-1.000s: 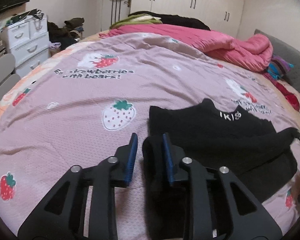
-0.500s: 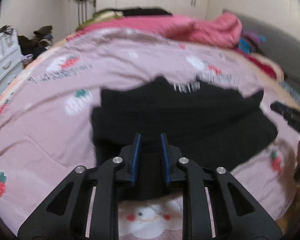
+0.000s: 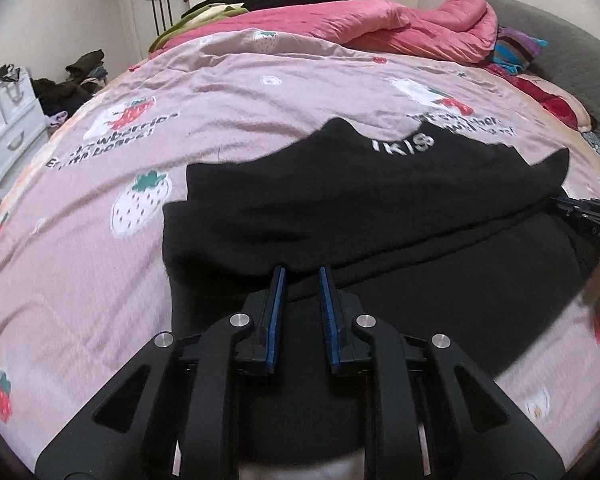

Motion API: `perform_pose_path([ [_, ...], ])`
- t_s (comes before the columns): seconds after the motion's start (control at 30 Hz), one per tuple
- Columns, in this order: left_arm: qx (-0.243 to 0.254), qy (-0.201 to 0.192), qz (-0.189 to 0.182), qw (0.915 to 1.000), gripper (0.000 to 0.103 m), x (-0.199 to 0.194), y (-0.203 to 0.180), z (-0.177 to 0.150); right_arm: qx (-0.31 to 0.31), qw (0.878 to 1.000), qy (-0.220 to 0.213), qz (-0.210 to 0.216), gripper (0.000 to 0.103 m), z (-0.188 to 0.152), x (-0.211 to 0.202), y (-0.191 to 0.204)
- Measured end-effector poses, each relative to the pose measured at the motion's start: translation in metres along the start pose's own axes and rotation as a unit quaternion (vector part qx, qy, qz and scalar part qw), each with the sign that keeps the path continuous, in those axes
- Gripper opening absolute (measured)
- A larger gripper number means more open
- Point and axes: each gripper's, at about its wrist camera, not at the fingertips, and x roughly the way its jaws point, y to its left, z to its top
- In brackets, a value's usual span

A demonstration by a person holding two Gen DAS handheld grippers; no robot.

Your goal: Fold small clothes

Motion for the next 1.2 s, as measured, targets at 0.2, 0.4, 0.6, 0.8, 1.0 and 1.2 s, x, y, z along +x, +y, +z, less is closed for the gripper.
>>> perform_pose_path([
  [0.2,-0.017,-0.009,0.001,0.9998,0.012,0.017,0.017,0.022,0.004,1.000,-0.016,-0.004,0.016,0.029,0.016,-0.004],
  [0.4,-0.055,-0.035,0.008,0.9979,0.007,0.016,0.045,0.041,0.025,0.999,-0.036,-0.025,0.016,0.046,0.022,-0.025],
  [0.6,-0.091,-0.074,0.014,0.9930,0.007,-0.003,0.070,0.051,0.057,0.997,-0.039,-0.041,0.030,0.050,0.019,-0.058],
  [0.8,-0.140,-0.055,0.015,0.9885,0.036,0.005,0.093,0.046,0.067,0.998,0.003,-0.014,0.059,0.044,0.033,-0.069],
  [1.0,-0.160,-0.007,-0.025,0.9868,0.035,0.031,0.099,0.036,0.099,0.995,0.001,0.030,0.009,0.040,0.035,-0.072],
  [1.2,-0.144,-0.024,-0.017,0.9892,0.003,0.021,0.089,0.038,0.089,0.994,-0.050,0.025,0.006,0.048,0.006,-0.067],
])
